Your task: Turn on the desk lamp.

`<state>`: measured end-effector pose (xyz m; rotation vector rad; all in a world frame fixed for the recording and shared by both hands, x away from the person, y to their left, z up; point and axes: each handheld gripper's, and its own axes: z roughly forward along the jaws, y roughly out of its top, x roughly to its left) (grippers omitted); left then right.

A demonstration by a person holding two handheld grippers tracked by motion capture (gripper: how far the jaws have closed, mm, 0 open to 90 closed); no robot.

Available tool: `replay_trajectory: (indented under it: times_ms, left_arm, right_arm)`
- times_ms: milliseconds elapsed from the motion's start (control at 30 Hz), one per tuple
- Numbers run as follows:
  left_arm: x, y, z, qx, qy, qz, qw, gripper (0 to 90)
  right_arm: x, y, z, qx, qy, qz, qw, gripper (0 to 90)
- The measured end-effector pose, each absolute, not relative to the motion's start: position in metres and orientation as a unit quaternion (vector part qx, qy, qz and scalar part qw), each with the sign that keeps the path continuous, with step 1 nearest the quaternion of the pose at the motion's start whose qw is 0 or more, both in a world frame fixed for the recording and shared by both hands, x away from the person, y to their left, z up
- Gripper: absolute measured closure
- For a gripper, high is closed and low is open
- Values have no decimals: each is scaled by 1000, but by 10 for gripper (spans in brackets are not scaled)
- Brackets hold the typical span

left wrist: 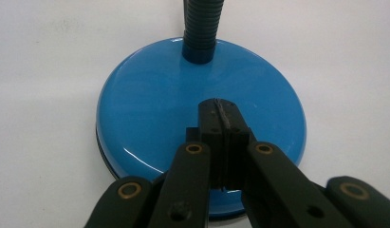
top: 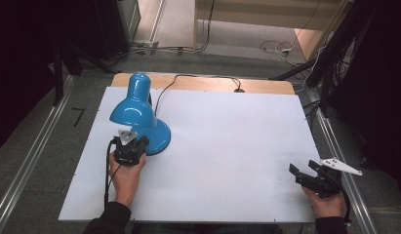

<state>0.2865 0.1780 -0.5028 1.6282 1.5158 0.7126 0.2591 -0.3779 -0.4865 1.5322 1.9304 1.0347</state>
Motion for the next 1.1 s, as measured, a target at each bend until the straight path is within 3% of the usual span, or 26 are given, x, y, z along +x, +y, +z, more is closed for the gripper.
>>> replay_trajectory:
  times_ms: [1100]
  left_arm:
    - [285,174,-504,654,582,302,378,900]
  right_arm:
    - [258,-378,-486,558,702,377,232,175]
